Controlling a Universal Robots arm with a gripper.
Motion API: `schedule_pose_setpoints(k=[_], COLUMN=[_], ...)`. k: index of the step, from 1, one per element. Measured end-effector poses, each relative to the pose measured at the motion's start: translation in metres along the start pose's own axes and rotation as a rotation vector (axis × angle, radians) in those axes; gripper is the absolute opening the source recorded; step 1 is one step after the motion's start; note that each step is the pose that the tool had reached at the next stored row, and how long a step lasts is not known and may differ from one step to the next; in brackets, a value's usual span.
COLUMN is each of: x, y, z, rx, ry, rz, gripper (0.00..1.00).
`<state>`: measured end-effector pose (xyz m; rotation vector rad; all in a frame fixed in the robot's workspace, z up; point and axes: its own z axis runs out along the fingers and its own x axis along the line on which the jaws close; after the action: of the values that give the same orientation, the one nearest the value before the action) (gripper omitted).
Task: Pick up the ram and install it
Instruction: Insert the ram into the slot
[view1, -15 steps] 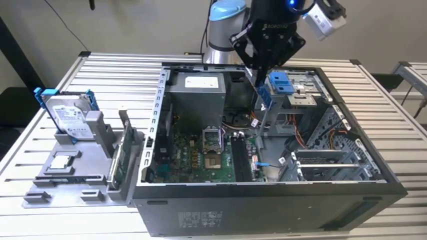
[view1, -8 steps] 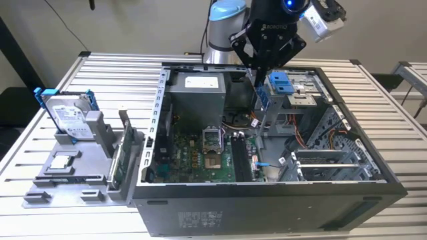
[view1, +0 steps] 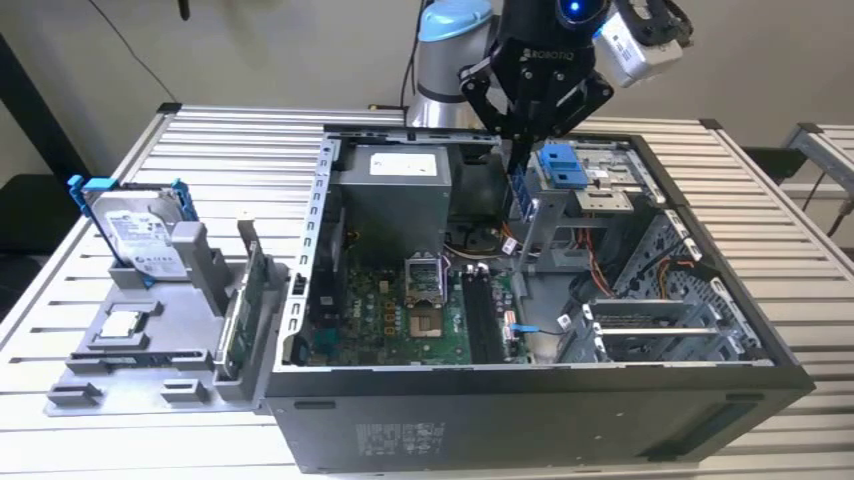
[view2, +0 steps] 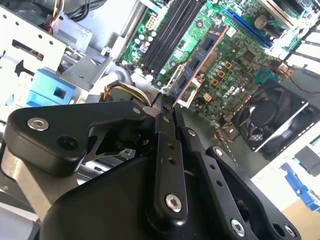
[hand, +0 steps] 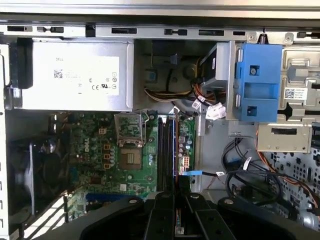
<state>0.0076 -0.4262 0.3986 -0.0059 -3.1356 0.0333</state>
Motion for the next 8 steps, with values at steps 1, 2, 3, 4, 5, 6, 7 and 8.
schedule_pose_setpoints(k=[1, 2, 3, 4, 5, 6, 7, 8], x=[0.0000, 0.0001, 0.0001, 0.0001, 0.0001, 0.0001, 0.0000, -0.0002], y=[0.0000, 0.0000, 0.0000, 0.0000, 0.0000, 0.0000, 0.0000, 0.0001], z=[0.0000, 0.0000, 0.0000, 0.0001, 0.0004, 0.0018, 0.0035, 0.0053], rx=[0.0001, 0.0001, 0.0000, 0.0000, -0.0001, -0.0004, -0.0004, -0.0006], ry=[0.0000, 0.0000, 0.0000, 0.0000, 0.0000, -0.0001, 0.0000, 0.0000], rz=[0.000, 0.000, 0.000, 0.000, 0.000, 0.001, 0.002, 0.003], gripper=[0.14, 0.14, 0.14, 0.14, 0.14, 0.14, 0.14, 0.14])
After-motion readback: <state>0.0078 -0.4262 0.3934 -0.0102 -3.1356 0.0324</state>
